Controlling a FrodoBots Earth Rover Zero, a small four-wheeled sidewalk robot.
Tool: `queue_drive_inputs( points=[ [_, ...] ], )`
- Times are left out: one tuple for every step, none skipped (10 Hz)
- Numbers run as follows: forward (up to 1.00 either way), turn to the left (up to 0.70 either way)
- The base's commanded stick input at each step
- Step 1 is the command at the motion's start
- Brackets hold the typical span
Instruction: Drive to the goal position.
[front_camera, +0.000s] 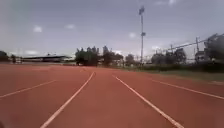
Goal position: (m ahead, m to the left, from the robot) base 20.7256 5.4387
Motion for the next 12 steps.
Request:
queue_drive_inputs(
  points=[
    [0.45,0.0],
    [0.45,0.0],
    [0.45,0.0],
    [0.45,0.0],
    [0.45,0.0],
    [0.45,0.0],
    [0.45,0.0],
    [0.45,0.0],
    [0.45,0.0],
    [0.45,0.0],
    [0.45,0.0],
    [0.45,0.0]
  ],
)
